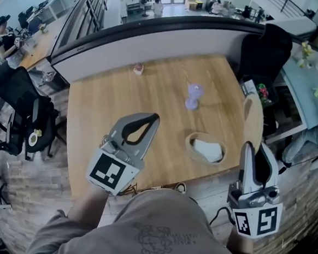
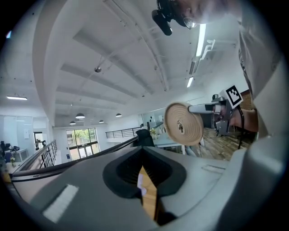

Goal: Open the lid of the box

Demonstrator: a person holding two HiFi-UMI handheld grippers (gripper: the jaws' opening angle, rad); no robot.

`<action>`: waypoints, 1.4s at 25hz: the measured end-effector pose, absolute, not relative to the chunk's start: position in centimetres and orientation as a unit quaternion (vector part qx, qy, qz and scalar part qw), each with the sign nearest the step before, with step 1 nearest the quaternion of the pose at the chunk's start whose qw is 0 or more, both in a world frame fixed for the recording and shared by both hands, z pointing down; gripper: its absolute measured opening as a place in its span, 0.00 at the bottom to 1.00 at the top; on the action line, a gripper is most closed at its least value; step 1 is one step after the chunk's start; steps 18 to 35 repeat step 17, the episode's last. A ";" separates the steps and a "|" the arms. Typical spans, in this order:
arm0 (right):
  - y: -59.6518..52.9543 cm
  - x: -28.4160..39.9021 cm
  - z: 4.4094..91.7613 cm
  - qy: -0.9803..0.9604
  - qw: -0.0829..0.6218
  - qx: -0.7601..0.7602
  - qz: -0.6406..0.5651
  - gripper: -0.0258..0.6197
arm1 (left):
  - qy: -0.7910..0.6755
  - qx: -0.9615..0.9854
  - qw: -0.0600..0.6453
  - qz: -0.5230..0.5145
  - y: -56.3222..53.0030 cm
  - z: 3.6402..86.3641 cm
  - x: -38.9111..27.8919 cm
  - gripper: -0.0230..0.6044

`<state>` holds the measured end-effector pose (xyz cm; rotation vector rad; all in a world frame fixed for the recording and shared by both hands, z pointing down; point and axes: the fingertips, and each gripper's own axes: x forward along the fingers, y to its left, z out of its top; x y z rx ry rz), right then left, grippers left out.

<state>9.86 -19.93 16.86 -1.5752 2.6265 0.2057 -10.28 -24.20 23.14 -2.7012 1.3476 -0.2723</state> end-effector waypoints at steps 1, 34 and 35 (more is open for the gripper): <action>-19.9 9.8 17.3 0.856 0.033 -0.512 0.062 0.15 | 0.445 -0.890 0.050 -0.091 -24.0 23.5 -10.3 0.04; -20.5 9.5 19.6 0.862 0.003 -0.505 0.027 0.16 | 0.450 -0.888 0.035 -0.092 -24.2 24.0 -10.6 0.04; -20.5 9.5 19.6 0.862 0.003 -0.505 0.027 0.16 | 0.450 -0.888 0.035 -0.092 -24.2 24.0 -10.6 0.04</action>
